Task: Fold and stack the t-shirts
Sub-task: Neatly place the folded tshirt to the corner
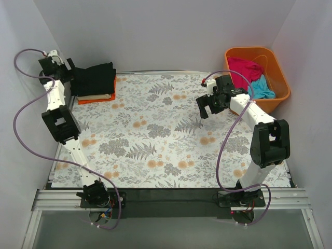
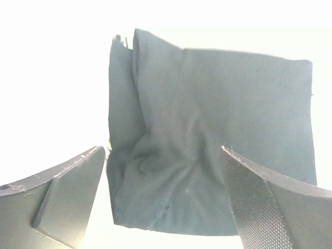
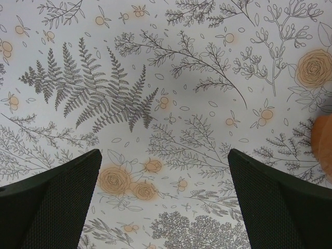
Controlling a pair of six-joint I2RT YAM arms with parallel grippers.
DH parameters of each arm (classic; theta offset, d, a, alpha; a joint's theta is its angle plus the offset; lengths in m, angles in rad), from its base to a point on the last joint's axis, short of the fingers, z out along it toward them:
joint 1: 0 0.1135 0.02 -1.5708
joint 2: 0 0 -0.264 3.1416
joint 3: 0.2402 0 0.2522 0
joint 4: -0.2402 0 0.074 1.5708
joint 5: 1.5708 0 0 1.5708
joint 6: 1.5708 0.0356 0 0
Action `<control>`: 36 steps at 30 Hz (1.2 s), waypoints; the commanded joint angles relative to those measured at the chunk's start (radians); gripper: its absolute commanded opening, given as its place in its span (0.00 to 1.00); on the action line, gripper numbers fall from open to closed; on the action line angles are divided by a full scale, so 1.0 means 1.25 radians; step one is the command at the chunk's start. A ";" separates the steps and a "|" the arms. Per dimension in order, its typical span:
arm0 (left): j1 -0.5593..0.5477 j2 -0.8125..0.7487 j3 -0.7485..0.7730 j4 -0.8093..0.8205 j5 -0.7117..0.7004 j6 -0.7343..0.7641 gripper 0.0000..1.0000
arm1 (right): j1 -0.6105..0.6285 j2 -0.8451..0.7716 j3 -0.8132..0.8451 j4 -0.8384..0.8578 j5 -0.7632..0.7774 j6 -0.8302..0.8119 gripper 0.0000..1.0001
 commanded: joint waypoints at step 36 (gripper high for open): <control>0.011 -0.051 -0.031 0.028 -0.146 -0.103 0.78 | 0.000 -0.036 0.021 0.009 -0.021 0.028 0.99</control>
